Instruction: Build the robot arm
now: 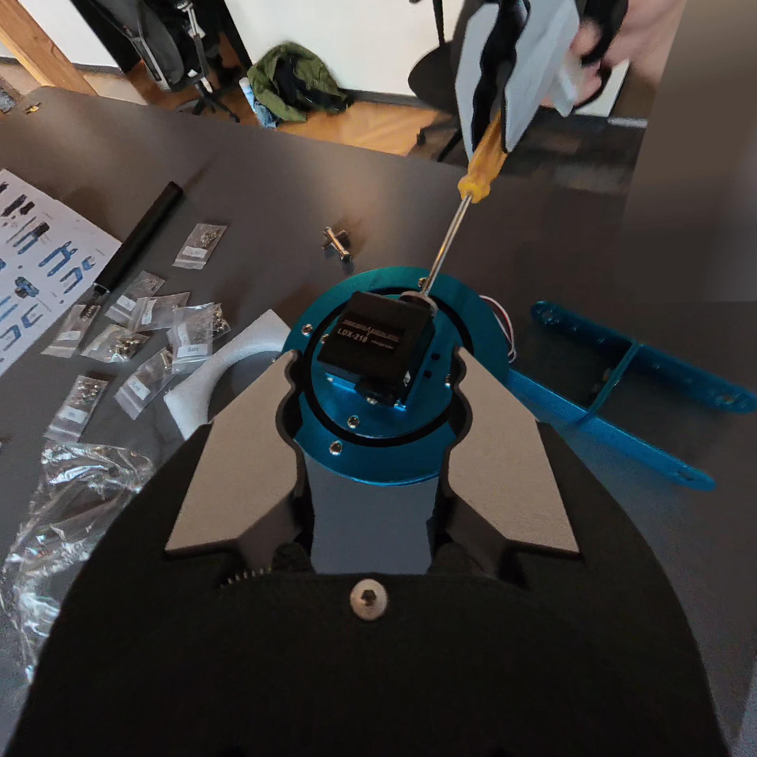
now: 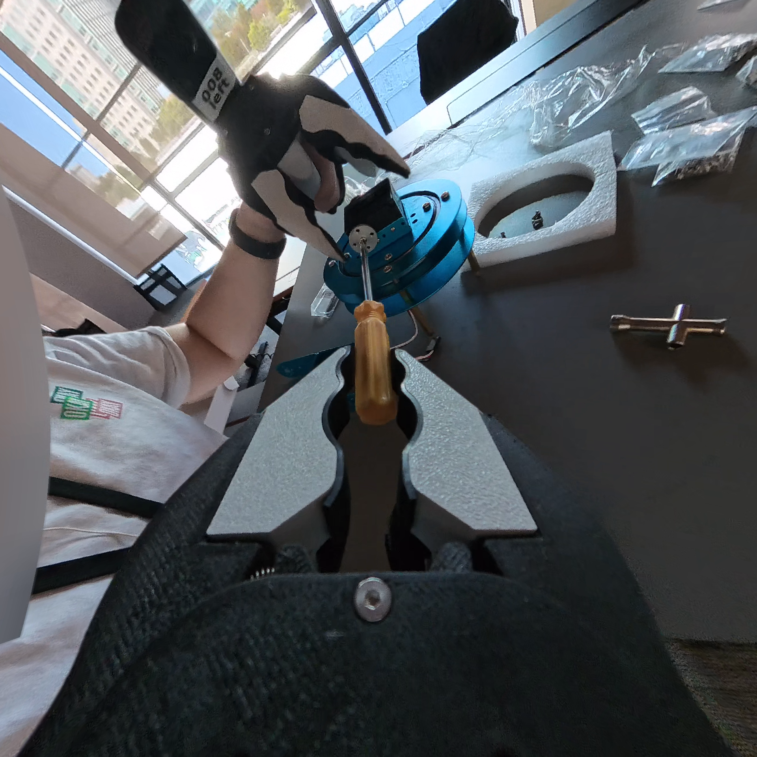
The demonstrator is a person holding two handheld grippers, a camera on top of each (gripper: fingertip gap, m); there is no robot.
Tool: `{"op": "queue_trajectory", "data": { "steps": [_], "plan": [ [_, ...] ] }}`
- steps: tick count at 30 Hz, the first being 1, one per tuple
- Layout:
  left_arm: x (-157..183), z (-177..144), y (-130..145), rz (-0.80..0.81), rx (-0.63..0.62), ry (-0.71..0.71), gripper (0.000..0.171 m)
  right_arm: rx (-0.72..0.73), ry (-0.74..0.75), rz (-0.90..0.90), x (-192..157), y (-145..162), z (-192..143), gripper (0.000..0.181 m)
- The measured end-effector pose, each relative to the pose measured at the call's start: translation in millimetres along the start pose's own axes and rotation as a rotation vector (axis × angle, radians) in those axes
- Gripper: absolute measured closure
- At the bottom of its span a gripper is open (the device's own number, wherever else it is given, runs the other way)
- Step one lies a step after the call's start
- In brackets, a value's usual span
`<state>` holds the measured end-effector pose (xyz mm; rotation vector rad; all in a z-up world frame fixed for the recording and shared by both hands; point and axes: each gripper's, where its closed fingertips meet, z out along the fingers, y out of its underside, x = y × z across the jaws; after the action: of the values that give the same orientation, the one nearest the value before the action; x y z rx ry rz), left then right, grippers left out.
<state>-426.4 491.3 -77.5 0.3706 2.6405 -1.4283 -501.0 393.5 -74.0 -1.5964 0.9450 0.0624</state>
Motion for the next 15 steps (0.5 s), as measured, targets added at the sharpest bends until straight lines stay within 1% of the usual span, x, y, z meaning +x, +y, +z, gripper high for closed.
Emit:
{"op": "queue_trajectory", "data": {
  "steps": [1, 2, 5, 8, 15],
  "plan": [
    [1.3, 3.5, -0.4, 0.019, -0.003, 0.001, 0.108, 0.0, -0.003, 0.025, -0.3, 0.1, 0.7, 0.166],
    [0.2, 5.2, -2.2, 0.023, 0.005, -0.006, 0.111, -0.001, -0.011, 0.062, -0.9, 0.3, 1.3, 0.166],
    [-0.3, 4.7, -2.5, 0.016, 0.022, 0.011, 0.113, 0.008, -0.051, 0.189, -0.8, -0.4, 1.5, 0.166],
    [-0.2, 3.9, -2.8, 0.004, 0.04, 0.022, 0.114, 0.011, -0.088, 0.292, -1.8, 0.6, 2.7, 0.166],
    [-0.6, 3.0, -1.5, 0.009, 0.019, -0.012, 0.113, 0.019, -0.153, 0.489, -6.9, 7.0, 7.1, 0.166]
  ]
}}
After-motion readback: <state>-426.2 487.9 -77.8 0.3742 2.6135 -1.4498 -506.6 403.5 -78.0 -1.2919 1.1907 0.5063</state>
